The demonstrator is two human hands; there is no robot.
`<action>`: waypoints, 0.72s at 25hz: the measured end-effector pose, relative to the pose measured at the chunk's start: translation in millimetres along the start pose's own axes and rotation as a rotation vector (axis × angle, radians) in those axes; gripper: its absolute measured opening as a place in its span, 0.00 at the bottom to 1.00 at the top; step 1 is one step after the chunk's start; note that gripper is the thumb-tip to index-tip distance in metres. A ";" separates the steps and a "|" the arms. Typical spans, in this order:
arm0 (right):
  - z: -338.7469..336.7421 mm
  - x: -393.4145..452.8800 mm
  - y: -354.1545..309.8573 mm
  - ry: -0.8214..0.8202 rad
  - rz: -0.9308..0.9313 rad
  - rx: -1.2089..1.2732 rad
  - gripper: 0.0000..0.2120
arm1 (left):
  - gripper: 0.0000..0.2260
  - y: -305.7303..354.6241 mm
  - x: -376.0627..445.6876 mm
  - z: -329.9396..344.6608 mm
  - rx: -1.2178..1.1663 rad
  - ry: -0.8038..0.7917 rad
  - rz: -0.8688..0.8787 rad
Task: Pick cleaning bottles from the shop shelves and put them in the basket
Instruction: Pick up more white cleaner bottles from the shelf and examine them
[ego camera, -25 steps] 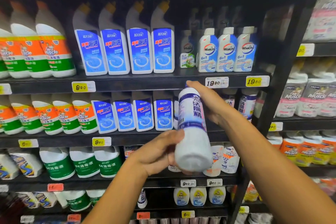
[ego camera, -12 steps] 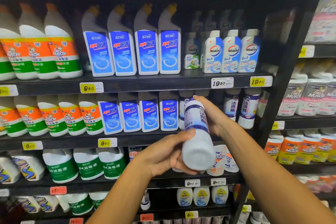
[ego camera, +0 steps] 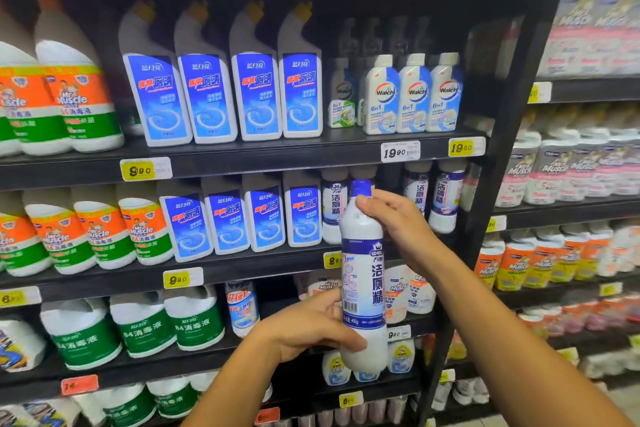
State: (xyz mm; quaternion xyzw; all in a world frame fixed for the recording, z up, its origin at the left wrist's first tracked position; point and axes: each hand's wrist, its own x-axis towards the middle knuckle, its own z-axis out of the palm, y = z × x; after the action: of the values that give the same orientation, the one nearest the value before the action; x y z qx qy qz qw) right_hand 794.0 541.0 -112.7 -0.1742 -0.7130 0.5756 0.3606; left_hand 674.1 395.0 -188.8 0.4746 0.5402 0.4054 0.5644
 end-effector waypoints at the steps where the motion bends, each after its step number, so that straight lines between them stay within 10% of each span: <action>1: -0.6 -2.2 -0.6 -0.002 -0.025 -0.015 0.11 | 0.31 -2.2 2.4 -1.0 0.005 0.003 0.013; 18: -68.5 36.3 21.1 0.119 0.015 -0.101 0.08 | 0.27 1.9 89.2 28.4 -0.048 0.065 0.035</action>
State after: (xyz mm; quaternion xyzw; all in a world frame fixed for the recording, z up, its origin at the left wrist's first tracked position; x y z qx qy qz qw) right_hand 814.8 618.5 -116.0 -0.2312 -0.7171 0.5303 0.3888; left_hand 710.3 479.3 -207.9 0.4569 0.5402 0.4431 0.5506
